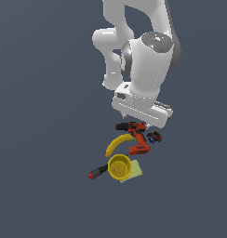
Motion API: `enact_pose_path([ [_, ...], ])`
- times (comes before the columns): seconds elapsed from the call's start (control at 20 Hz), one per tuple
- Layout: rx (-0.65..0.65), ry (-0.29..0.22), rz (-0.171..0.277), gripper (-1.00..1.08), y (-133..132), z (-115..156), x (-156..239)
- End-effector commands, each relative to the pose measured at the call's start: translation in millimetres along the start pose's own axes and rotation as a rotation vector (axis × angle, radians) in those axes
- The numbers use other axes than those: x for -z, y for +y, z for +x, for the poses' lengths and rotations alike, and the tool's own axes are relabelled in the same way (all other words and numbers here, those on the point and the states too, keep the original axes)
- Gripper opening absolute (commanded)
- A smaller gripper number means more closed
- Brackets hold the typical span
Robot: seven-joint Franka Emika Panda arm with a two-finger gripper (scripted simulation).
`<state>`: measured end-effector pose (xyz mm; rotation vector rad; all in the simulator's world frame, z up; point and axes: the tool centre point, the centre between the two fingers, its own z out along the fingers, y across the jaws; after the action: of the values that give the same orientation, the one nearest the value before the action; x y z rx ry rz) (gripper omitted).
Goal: Pick up a designated object from a clutter of objects.
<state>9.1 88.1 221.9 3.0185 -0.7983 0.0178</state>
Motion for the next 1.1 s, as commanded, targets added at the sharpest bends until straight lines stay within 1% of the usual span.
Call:
enact_pose_path([
  [0.0,-0.046,0.000,0.000,1.00,-7.7,-4.8,-8.5],
  [1.05,-0.422,-0.004,0.004,1.00,-65.2,-55.1,-79.2],
])
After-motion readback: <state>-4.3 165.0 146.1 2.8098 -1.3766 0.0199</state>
